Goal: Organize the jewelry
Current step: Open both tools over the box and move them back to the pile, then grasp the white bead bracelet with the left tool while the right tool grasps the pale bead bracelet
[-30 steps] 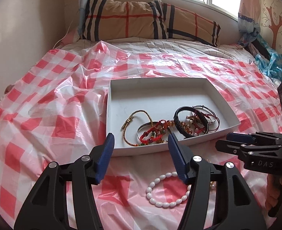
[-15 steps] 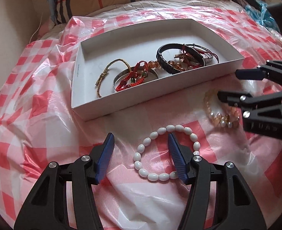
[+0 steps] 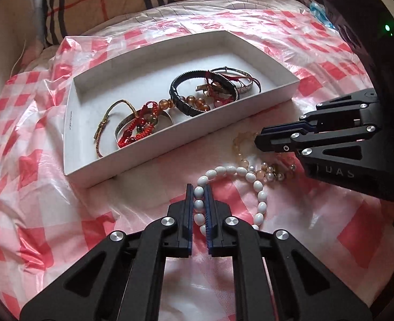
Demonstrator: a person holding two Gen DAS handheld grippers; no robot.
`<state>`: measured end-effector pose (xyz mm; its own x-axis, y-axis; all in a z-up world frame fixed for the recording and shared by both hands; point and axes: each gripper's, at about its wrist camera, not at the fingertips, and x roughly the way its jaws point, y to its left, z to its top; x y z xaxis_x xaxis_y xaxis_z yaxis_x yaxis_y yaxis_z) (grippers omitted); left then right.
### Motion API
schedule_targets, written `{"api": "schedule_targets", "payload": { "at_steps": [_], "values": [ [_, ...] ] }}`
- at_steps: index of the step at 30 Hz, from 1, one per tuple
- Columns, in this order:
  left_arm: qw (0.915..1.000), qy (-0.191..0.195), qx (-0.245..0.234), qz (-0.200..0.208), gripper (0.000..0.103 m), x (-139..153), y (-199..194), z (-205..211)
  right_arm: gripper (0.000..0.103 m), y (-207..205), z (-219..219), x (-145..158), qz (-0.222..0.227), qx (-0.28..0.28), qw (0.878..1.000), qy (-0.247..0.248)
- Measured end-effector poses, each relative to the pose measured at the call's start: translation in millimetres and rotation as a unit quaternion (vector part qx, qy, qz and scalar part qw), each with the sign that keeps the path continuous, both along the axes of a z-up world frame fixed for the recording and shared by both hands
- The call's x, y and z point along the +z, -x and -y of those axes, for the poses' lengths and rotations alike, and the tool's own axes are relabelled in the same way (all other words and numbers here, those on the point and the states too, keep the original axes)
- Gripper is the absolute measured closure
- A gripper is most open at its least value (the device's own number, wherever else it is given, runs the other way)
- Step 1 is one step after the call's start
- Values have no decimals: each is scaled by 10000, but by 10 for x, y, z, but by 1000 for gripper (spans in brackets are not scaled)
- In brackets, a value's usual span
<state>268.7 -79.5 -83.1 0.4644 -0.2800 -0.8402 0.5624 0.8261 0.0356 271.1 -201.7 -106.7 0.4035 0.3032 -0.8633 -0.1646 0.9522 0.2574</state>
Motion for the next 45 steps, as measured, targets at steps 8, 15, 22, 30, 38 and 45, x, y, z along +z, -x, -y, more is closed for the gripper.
{"api": "schedule_targets", "payload": {
  "at_steps": [8, 15, 22, 30, 38, 45],
  "values": [
    [9994, -331, 134, 12, 51, -162, -59, 72, 83, -17, -61, -73, -45, 126, 9992, 387],
    [9989, 232, 113, -383, 96, -51, -130, -21, 94, -23, 107, -25, -240, 61, 9958, -883],
    [9852, 1679, 310, 181, 96, 467, -125, -330, 94, 59, 412, 326, 286, -212, 9637, -2646],
    [9657, 2383, 697, 754, 96, 792, -85, -511, 94, 186, 638, 757, 1324, -578, 9299, -3383],
    [9604, 2408, 874, 1093, 96, 909, -40, -522, 94, 215, 861, 888, 1716, -834, 9066, -3765],
    [9602, 2241, 963, 1362, 96, 946, -5, -478, 94, 200, 897, 898, 1770, -886, 8992, -3902]
  ]
}}
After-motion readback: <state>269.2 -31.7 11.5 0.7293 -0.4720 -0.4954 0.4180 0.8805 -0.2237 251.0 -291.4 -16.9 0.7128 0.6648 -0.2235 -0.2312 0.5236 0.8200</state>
